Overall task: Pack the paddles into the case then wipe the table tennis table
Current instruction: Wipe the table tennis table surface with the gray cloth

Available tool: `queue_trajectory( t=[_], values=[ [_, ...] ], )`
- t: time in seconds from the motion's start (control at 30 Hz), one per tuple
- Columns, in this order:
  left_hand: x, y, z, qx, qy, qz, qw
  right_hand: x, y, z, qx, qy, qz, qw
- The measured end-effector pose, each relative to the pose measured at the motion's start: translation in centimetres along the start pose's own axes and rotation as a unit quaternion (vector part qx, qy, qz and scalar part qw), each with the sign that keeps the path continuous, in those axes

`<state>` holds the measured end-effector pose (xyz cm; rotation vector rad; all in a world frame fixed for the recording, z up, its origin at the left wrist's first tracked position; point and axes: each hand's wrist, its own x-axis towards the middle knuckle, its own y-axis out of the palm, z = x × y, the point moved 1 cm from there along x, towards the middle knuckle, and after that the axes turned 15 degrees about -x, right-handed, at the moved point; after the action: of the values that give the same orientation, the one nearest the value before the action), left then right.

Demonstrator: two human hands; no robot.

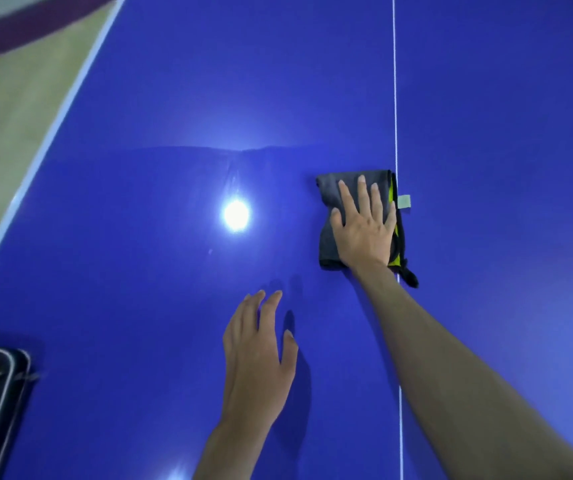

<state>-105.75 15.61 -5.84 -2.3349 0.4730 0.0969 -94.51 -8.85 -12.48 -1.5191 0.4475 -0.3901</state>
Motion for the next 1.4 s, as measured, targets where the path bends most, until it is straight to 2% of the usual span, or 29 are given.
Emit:
queue_trajectory(
  t=[0.13, 0.33, 0.6, 0.83, 1.13, 1.27, 1.4],
  values=[
    [-3.1, -0.9, 0.4, -0.014, 0.024, 0.009, 1.0, -8.5, 0.6, -0.1, 0.01, 0.001, -0.038, 0.999],
    [-10.0, -3.6, 2.5, -0.011, 0.082, 0.006, 0.997, -21.9, 0.8, -0.2, 0.122, 0.013, -0.064, 0.99],
    [-20.9, -7.0, 7.1, 0.025, 0.138, 0.019, 0.99, -38.7, 1.1, -0.5, 0.207, 0.047, -0.059, 0.976],
    [-28.1, -7.9, 9.8, 0.021, 0.138, 0.043, 0.989, -48.8, 0.8, -1.5, 0.27, 0.098, -0.012, 0.958],
    [-35.3, -9.3, 11.1, 0.032, 0.122, 0.063, 0.99, -60.2, -0.6, -2.7, 0.302, 0.096, 0.067, 0.946],
    [-38.7, -10.8, 10.6, 0.043, 0.146, 0.077, 0.985, -65.3, -2.5, -3.1, 0.344, 0.11, 0.079, 0.929],
    [-42.0, -13.9, 11.7, 0.061, 0.179, 0.095, 0.977, -69.6, -5.0, -1.5, 0.355, 0.069, 0.103, 0.927]
  ],
)
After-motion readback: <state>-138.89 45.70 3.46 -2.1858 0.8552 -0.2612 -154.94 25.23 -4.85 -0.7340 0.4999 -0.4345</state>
